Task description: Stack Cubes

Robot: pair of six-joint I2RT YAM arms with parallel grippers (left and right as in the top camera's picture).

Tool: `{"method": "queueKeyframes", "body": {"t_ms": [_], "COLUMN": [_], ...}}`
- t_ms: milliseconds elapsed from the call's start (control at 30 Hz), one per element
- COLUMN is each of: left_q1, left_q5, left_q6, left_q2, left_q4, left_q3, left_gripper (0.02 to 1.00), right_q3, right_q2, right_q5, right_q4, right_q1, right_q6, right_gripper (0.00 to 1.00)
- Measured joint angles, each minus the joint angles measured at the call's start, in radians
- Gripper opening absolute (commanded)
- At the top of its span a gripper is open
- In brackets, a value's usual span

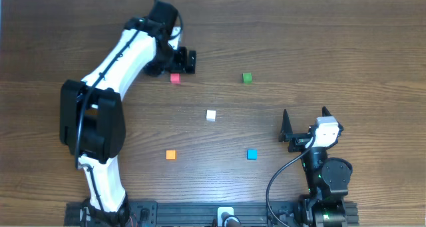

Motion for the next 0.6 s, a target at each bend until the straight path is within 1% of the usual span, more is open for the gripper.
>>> {"method": "queueKeyframes", "body": {"t_ms": [133, 400, 433, 600], "left_q1": [-0.034, -0.032, -0.032, -0.031], "left_q5": [-0.061, -0.128, -0.130, -0.140], "left_q6": [-0.005, -0.053, -0.058, -0.075], "left_q2": [0.015, 0.066, 0.066, 0.078], "left_q4": [-0.014, -0.014, -0.014, -0.007], "left_q3": [0.002, 0.004, 0.004, 0.005], "left_gripper": [0.996, 0.985, 0.958, 0.912], "right_q3": [0.000, 0.000, 0.000, 0.000], "right_q2": [0.000, 0.000, 0.000, 0.000], "right_q5": [0.000, 0.000, 0.000, 0.000], "right_q4": [0.000, 0.000, 0.000, 0.000], "right_q1": [0.000, 0.000, 0.000, 0.000], "right_q6": [0.000, 0.000, 0.001, 0.001], "right_gripper": [0.991, 0.991, 0.991, 0.991]}}
